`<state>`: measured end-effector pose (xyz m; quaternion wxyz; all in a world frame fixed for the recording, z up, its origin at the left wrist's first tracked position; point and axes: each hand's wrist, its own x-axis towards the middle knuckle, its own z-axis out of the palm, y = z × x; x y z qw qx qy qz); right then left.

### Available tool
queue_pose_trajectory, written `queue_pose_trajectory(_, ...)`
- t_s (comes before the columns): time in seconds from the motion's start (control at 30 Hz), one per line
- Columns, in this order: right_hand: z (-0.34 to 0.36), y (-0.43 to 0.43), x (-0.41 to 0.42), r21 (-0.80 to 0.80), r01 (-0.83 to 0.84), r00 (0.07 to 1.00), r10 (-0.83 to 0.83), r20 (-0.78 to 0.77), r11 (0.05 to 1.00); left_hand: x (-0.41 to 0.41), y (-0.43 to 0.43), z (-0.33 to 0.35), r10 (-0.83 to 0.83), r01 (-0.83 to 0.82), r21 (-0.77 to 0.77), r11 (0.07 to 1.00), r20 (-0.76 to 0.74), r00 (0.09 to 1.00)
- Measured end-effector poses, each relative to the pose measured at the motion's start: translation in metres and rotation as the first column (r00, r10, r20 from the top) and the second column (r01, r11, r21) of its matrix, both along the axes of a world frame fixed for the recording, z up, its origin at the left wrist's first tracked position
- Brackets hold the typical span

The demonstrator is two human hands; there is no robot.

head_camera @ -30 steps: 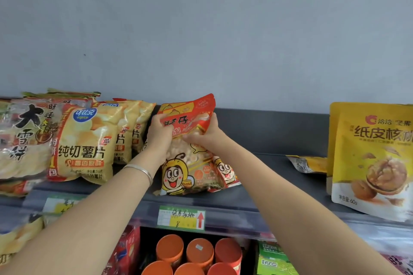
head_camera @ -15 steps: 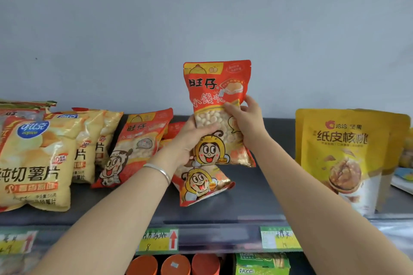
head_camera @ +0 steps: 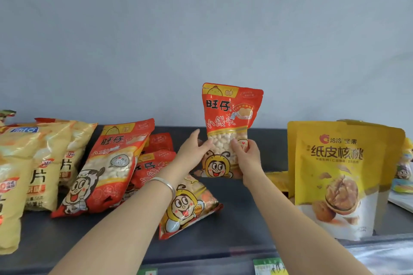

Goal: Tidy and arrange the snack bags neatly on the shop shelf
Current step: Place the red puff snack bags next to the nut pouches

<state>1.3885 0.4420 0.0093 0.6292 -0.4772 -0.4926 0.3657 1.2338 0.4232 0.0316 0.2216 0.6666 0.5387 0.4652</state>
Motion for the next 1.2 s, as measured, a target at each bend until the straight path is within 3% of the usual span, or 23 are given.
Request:
queue_pose_trajectory(0.07,-0.005,0.01,-0.001,0.021,0.04,0.997,-0.041,0.058,0.999,-0.016,0.005,-0.009,0.166,-0.16,0.043,0.986,-0.272,0.948)
queue_pose_trajectory(0.13,-0.013,0.022,-0.005,0.004,0.054,0.988,-0.054,0.145,0.999,-0.028,0.007,-0.019,0.256,-0.261,0.05,0.964,-0.432,0.865)
queue_pose_trajectory(0.23,-0.019,0.039,-0.014,-0.035,0.048,0.981,-0.04,0.19,0.998,-0.032,0.01,-0.029,0.257,-0.283,0.009,0.959,-0.443,0.859)
queue_pose_trajectory(0.43,-0.012,0.055,-0.03,-0.079,-0.049,0.996,0.054,0.071,0.996,-0.03,0.01,-0.035,0.278,-0.304,0.043,0.952,-0.541,0.793)
queue_pose_trajectory(0.63,-0.015,0.062,-0.035,-0.141,0.063,0.963,-0.023,0.269,0.988,-0.03,0.008,-0.035,0.282,-0.297,0.058,0.953,-0.526,0.802)
queue_pose_trajectory(0.73,-0.008,0.053,-0.032,-0.178,0.207,0.898,-0.115,0.425,0.962,-0.03,0.005,-0.035,0.304,-0.28,0.119,0.953,-0.393,0.868)
queue_pose_trajectory(0.83,0.0,0.031,-0.032,0.024,0.36,0.749,-0.304,0.589,0.933,-0.032,-0.003,-0.031,0.327,-0.285,0.219,0.933,-0.19,0.926)
queue_pose_trajectory(0.9,0.003,0.014,-0.036,0.208,0.316,0.705,-0.376,0.601,0.926,-0.034,-0.01,-0.03,0.349,-0.309,0.245,0.919,-0.142,0.926)
queue_pose_trajectory(1.0,0.0,-0.003,-0.049,0.228,0.047,0.738,-0.188,0.648,0.973,-0.04,-0.021,-0.032,0.39,-0.339,0.238,0.91,-0.223,0.893)
queue_pose_trajectory(1.1,-0.003,-0.021,-0.067,-0.022,-0.166,0.669,0.129,0.731,0.986,-0.048,-0.033,-0.038,0.442,-0.393,0.204,0.897,-0.376,0.814)
queue_pose_trajectory(1.2,-0.007,-0.033,-0.08,-0.27,-0.218,0.605,0.347,0.716,0.938,-0.054,-0.047,-0.044,0.497,-0.495,0.123,0.86,-0.419,0.76)
